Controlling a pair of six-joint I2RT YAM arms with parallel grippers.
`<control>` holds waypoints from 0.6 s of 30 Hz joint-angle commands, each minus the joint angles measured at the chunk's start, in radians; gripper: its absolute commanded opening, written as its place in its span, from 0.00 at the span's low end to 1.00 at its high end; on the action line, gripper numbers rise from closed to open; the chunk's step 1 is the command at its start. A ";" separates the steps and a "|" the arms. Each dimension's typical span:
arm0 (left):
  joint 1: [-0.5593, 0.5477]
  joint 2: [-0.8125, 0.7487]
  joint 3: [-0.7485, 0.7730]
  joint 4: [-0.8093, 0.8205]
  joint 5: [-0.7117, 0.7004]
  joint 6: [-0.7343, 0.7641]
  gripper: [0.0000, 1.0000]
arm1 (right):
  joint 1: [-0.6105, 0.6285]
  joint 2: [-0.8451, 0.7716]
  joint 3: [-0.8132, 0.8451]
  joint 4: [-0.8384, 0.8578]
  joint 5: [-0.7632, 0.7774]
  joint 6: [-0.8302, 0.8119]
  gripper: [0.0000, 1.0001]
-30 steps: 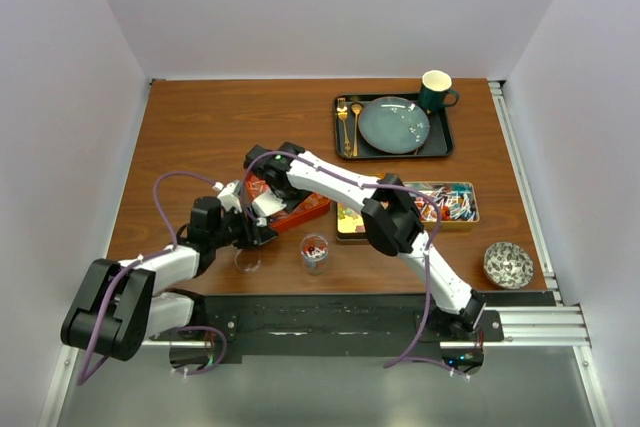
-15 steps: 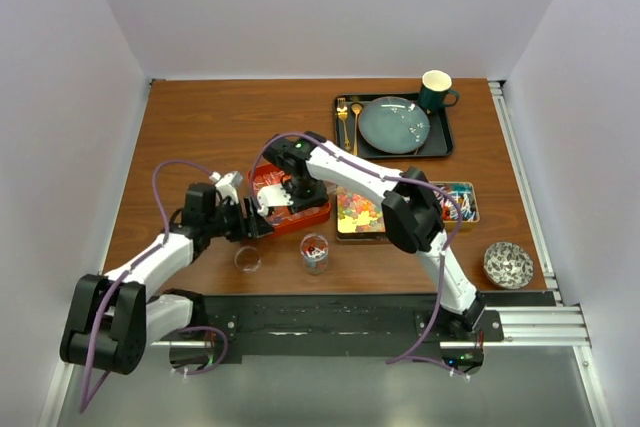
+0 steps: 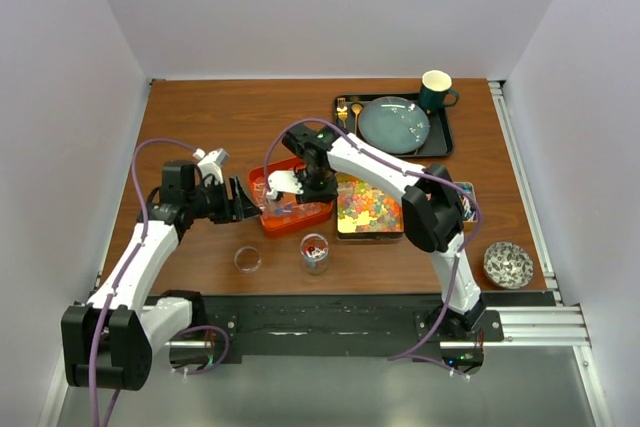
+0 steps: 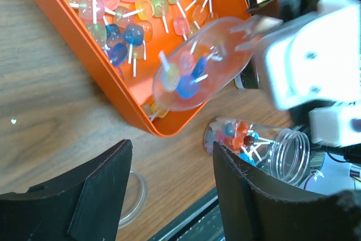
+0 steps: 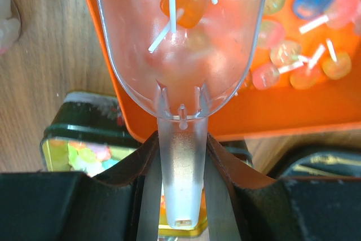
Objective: Pack the candies
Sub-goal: Scoop the fake candies from the storage box, then place the fake candies in the packing bottle.
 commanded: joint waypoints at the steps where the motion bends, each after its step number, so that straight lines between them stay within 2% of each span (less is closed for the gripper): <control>1: 0.026 -0.034 0.017 0.014 -0.011 0.019 0.64 | -0.025 -0.136 -0.015 0.018 -0.006 0.025 0.00; 10: 0.031 -0.040 -0.026 0.283 -0.034 -0.056 0.65 | -0.040 -0.288 -0.050 -0.087 0.052 0.020 0.00; 18: 0.034 -0.051 -0.119 0.496 -0.062 -0.098 0.65 | -0.033 -0.475 -0.139 -0.229 0.172 -0.083 0.00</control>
